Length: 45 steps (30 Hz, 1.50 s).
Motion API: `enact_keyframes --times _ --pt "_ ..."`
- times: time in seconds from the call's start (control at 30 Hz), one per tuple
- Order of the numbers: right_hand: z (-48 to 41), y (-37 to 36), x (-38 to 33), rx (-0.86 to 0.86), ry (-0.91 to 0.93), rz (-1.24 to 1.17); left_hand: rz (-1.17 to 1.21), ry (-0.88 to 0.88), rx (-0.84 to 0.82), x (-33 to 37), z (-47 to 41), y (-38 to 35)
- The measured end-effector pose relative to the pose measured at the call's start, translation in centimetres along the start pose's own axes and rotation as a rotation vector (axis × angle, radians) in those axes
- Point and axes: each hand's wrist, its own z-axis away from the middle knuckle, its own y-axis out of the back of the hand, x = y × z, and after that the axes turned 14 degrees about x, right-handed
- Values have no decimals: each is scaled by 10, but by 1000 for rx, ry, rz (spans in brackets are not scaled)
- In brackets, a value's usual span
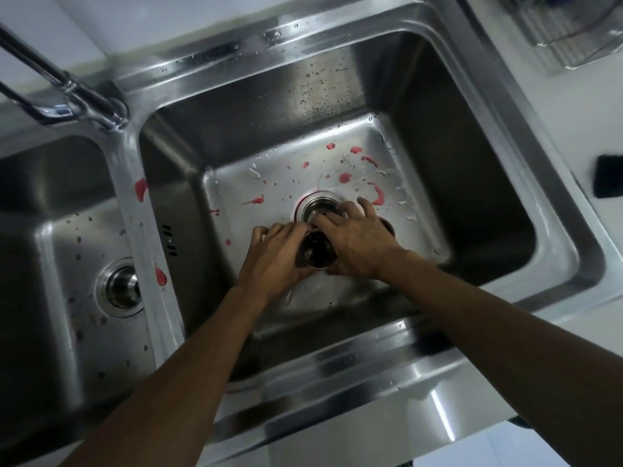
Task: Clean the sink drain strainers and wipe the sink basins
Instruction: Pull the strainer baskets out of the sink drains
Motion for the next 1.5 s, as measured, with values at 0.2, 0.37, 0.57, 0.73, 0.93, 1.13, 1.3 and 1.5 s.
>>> enact_keyframes --times 0.2,0.37,0.57,0.73,0.93,1.13,1.3,1.5 --pt "-2 -1 -3 19 15 13 -1 -36 26 -5 -1 3" --pt "-3 -3 -8 24 25 34 -15 -39 31 -8 0 3" --pt "-4 -7 -8 24 28 35 -26 -47 40 -10 1 2" --pt "-3 -10 -8 31 34 46 -17 -43 49 -9 3 0" --pt "-3 -11 -9 23 36 48 -20 -39 43 -12 5 -4" --pt "-4 -10 -9 5 34 37 -15 -28 30 -12 5 -6" --pt "-4 -9 -10 1 45 48 -24 -21 24 -13 6 -7" --pt "-5 -8 -11 -11 50 54 -10 -14 2 -11 7 -3"
